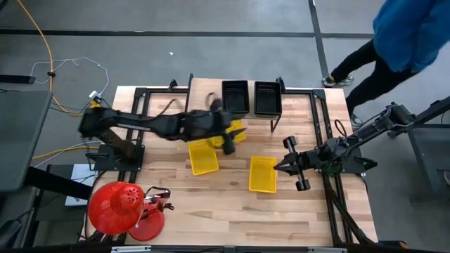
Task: Stack baskets on shelf by color
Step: Put the yellow bin on the shelf
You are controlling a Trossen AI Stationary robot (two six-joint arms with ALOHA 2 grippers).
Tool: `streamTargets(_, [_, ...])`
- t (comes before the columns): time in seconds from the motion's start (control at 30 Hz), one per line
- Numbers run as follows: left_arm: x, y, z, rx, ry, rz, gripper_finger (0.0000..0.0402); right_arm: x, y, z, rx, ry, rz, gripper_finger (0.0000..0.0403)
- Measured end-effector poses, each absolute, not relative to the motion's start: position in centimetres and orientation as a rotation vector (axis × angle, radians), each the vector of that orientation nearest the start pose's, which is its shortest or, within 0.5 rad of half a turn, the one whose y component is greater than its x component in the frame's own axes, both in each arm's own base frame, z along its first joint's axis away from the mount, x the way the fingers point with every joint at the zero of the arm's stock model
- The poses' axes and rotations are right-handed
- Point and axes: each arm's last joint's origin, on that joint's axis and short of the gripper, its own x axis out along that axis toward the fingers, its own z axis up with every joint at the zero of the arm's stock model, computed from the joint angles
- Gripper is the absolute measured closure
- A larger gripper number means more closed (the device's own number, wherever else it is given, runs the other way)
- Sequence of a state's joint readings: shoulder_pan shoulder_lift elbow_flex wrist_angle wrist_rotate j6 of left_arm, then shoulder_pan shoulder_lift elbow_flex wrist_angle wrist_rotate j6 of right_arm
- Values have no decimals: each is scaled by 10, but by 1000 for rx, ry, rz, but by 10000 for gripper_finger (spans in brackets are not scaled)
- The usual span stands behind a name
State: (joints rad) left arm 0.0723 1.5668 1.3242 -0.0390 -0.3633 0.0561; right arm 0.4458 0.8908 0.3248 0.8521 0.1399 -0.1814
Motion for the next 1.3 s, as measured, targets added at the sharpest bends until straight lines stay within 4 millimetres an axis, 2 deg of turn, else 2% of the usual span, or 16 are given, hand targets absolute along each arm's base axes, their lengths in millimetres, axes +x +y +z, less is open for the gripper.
streamTargets(0.33, [265, 6, 281, 89, -6, 165, 220, 169, 76, 255, -96, -296, 252, 403])
streamTargets(0.47, [237, -9, 253, 79, -38, 98, 220, 169, 76, 255, -120, -300, 247, 403])
streamTargets(0.6, [215, -21, 237, 68, -96, 56, 220, 170, 75, 255, -118, -293, 212, 403])
streamTargets(0.73, [202, -28, 231, 62, -101, 53, 220, 174, 73, 250, -94, -243, 113, 403])
streamTargets(0.87, [197, -31, 228, 61, -100, 46, 220, 186, 70, 238, -114, -169, 14, 403])
streamTargets(1.17, [196, -33, 229, 60, -103, 37, 220, 234, 69, 239, -176, -71, -69, 401])
streamTargets(1.3, [197, -33, 229, 61, -98, 36, 220, 257, 71, 238, -189, 29, -110, 370])
